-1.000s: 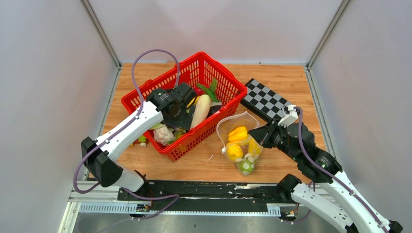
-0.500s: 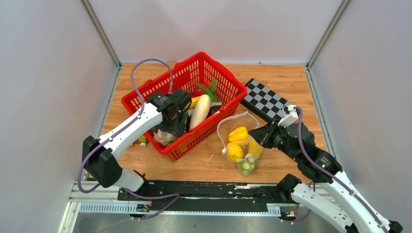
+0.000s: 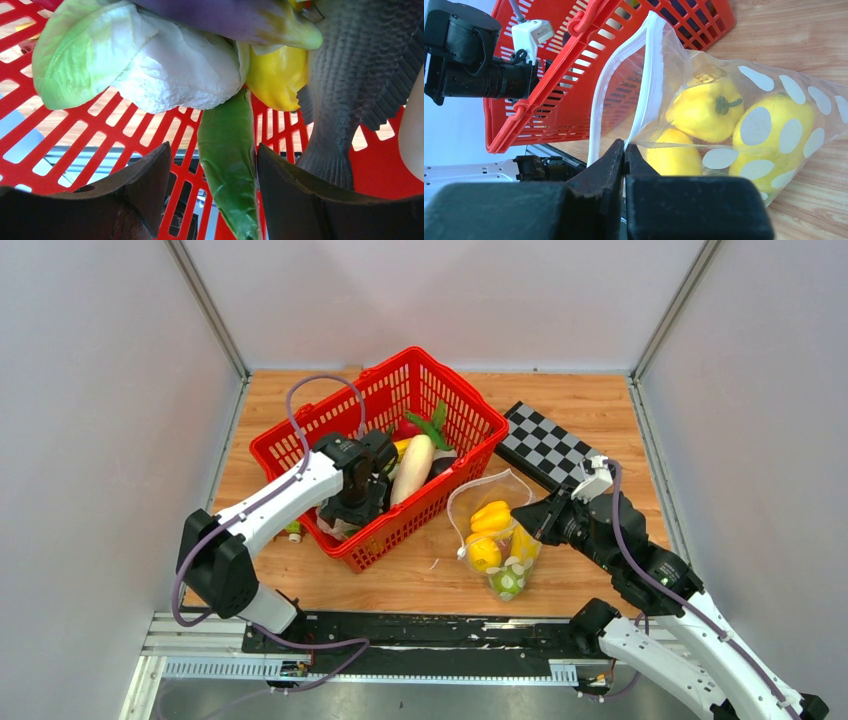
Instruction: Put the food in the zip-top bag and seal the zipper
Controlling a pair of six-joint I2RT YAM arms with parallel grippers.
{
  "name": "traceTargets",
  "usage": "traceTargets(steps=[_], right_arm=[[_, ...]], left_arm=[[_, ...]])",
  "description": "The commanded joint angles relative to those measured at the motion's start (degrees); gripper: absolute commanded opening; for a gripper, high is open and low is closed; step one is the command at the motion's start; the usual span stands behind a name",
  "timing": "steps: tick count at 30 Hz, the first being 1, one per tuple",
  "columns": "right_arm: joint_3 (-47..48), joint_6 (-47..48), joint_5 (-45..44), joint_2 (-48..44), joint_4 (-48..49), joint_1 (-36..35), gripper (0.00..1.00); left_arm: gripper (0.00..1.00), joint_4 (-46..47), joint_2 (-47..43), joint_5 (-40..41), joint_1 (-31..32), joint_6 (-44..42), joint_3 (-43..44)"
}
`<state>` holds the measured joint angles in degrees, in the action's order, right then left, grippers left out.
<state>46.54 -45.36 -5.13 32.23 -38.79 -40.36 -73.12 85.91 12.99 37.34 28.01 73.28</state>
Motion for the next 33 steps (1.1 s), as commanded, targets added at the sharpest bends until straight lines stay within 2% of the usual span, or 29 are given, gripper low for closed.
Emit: traceTargets(steps=[1, 4, 7, 11, 26, 33], right_arm=[[1.5, -0.1, -0.6, 0.2, 1.6, -0.2, 0.03], [1.5, -0.1, -0.4, 0.4, 1.7, -0.2, 0.03], [1.7, 0.1, -0.3, 0.6, 1.6, -0.2, 0.03], [1.7, 0.1, -0.2, 0.6, 1.6, -0.2, 0.03], [1.5, 0.1, -0.6, 0.6, 1.5, -0.2, 0.03], [1.9, 0.4, -1.0, 0.4, 1.1, -0.2, 0.03]], left_arm=[[0.69, -0.8, 0.5, -2.7, 0.1, -2.1, -0.7], [0.66, -1.0, 1.1, -3.6, 0.1, -2.7, -1.4], [0.57, -1.0, 1.1, -3.4, 0.1, -3.0, -1.8], [0.49, -0.7, 0.7, -4.4, 0.1, -3.3, -1.6], [0.00, -0.9, -0.3, -6.7, 0.0, -5.2, 0.5], [0.00, -1.4, -2.1, -4.3, 0.1, -5.1, 5.7]])
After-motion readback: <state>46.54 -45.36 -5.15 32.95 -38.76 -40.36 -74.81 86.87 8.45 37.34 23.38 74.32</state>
